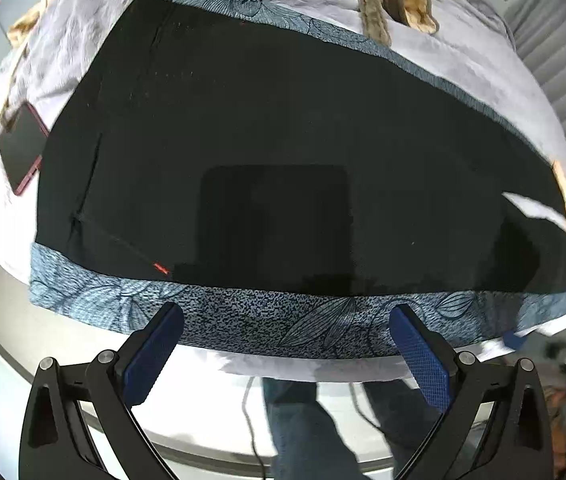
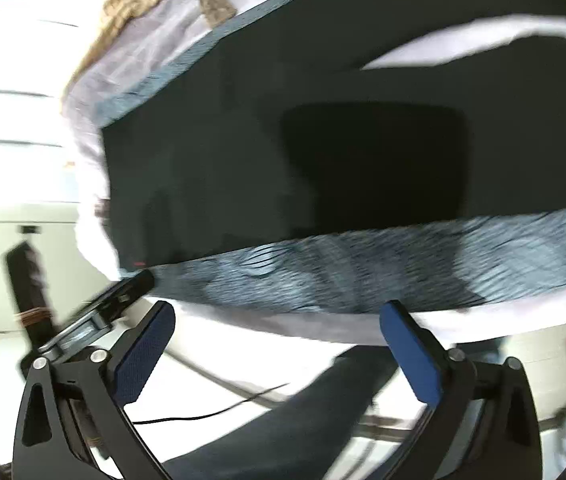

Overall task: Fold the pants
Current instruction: 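Grasp the patterned cuff with the right gripper while the left gripper grasps the other cuff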

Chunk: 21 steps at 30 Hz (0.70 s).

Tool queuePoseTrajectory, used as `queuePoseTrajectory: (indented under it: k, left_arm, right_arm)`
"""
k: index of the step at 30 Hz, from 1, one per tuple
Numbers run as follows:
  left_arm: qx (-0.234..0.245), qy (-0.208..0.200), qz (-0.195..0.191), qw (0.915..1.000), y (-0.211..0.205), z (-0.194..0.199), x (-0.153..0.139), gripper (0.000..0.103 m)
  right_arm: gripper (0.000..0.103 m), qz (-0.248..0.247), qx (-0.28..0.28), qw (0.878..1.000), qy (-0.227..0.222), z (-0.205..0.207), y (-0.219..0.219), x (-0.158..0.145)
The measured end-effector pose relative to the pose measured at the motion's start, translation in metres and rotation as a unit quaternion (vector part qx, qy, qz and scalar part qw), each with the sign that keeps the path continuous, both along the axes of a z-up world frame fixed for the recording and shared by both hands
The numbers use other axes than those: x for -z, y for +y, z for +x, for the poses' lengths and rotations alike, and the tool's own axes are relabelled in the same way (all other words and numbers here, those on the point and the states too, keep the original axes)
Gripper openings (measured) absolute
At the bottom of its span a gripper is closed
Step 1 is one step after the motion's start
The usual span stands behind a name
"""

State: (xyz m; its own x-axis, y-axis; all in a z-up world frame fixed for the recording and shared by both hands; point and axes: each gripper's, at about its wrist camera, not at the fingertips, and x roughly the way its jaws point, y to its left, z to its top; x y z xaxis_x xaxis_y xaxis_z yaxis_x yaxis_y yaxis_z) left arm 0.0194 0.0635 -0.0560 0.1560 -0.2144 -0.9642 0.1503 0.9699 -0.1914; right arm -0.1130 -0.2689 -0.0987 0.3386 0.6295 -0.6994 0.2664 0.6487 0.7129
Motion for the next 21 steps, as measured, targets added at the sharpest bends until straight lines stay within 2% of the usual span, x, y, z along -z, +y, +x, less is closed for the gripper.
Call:
queuePoseTrajectory:
  k: [2,3,4,7,10,15,18,19,21]
  left_arm:
    - [-0.005,0.001,-0.017,0.9998,0.005,-0.001,-0.001,0.098]
    - [-0.006,0.003,-0.022,0.9997,0.007,-0.002,-0.001,0.092]
    - [-0.006,0.007,-0.026,0.9996,0.005,-0.002,0.0,0.092]
    - [-0.018,0.015,-0.035,0.9991,0.012,-0.007,0.002,0.092]
    - [-0.038,0.025,-0.046,0.9979,0.018,-0.014,0.006,0.092]
    - [-0.066,0.038,-0.062,0.9952,0.029,-0.023,0.012,0.092]
    - [-0.083,0.04,-0.072,0.9932,0.035,-0.025,0.014,0.092]
    - [-0.089,0.041,-0.078,0.9921,0.038,-0.026,0.015,0.092]
    - [-0.114,0.042,-0.101,0.9874,0.05,-0.029,0.017,0.092]
  right_arm:
    - [0.076,0.034,0.001,0.999,0.006,-0.003,0.003,0.014]
    - [0.073,0.052,0.001,0.999,0.014,-0.004,0.005,0.024]
    - [0.07,0.061,0.002,0.998,0.018,-0.005,0.005,0.031]
    - [0.07,0.087,0.015,0.996,0.024,-0.01,0.004,0.048]
    - [0.07,0.114,0.046,0.992,0.01,-0.012,-0.004,0.057]
    - [0.067,0.176,0.104,0.979,0.008,-0.013,-0.016,0.072]
    - [0.029,0.174,0.117,0.978,0.02,-0.017,-0.022,0.072]
    - [0.005,0.173,0.118,0.978,0.019,-0.017,-0.023,0.071]
    - [0.004,0.18,0.119,0.976,0.007,-0.02,-0.023,0.065]
